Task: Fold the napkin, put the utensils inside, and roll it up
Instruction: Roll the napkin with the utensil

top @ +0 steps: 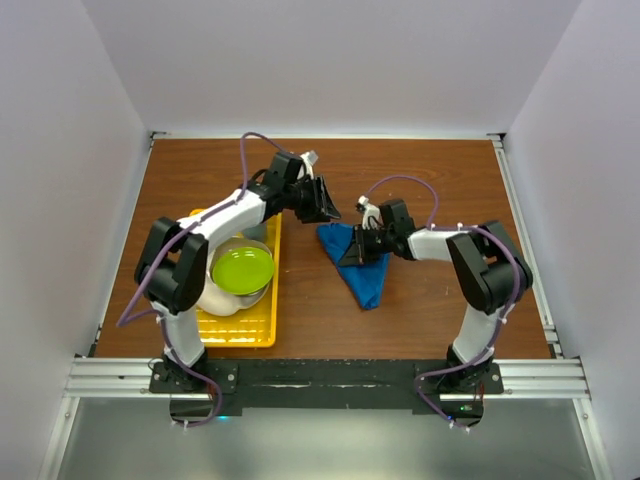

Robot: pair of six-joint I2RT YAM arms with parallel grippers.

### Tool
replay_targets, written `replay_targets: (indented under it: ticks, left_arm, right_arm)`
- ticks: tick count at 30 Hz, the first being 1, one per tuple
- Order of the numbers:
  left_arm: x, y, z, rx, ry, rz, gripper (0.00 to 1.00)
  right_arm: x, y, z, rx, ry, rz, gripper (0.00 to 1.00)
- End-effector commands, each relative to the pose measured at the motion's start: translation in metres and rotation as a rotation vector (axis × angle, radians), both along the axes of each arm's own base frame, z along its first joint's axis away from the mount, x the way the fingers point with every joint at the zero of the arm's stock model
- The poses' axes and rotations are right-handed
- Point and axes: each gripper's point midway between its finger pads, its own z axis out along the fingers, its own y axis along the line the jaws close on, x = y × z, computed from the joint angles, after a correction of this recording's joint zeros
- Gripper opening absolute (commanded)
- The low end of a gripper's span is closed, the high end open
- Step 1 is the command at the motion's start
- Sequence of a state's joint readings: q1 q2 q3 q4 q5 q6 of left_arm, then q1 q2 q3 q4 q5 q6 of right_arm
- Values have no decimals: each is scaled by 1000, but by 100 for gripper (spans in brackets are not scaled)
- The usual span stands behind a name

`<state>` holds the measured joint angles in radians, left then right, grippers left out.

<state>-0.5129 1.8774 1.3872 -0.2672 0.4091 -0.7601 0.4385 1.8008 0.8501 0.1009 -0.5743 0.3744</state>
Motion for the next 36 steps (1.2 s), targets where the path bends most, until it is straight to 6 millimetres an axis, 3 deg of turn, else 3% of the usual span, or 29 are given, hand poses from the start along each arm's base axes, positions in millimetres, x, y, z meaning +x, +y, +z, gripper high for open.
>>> replay_targets:
  ticks: [1,3,7,10,16,19,23,26,29,32,35,36]
  left_arm:
    - [-26,12,-12,42,25,-17,42]
    - [-36,8,-11,-9,25,-39,40]
    - [-39,1,-20,-63,17,-60,20]
    - [-38,-3,-27,-92,16,-60,16]
    - [-24,-13,-49,-133,11,-47,11]
    - [-17,-16,-68,-121,22,-34,9]
    - [-7,-13,-111,-50,21,-38,6]
    - [13,-13,-103,36,-68,-72,6]
    - [26,-10,-70,92,-145,-75,11]
    - [25,-3,-38,136,-163,-61,25]
    - [13,8,-22,158,-118,-15,35]
    - [2,12,-28,174,-68,-5,39]
  right_arm:
    - [-22,-9,-29,51,191,57,0]
    - [-18,-11,-26,86,200,52,0]
    - [-18,-18,-36,117,272,36,0]
    - [-27,-27,-49,66,347,21,0]
    - [-35,-34,-54,60,379,-22,0]
    - [-35,-37,-54,47,378,-30,0]
    - [-34,-39,-50,37,380,-42,0]
    - [-32,-37,-48,43,381,-43,0]
    - [-27,-37,-46,43,369,-42,0]
    - [-22,-34,-46,53,367,-48,0]
    - [-16,-31,-44,74,353,-48,0]
    - [-13,-29,-42,81,347,-45,0]
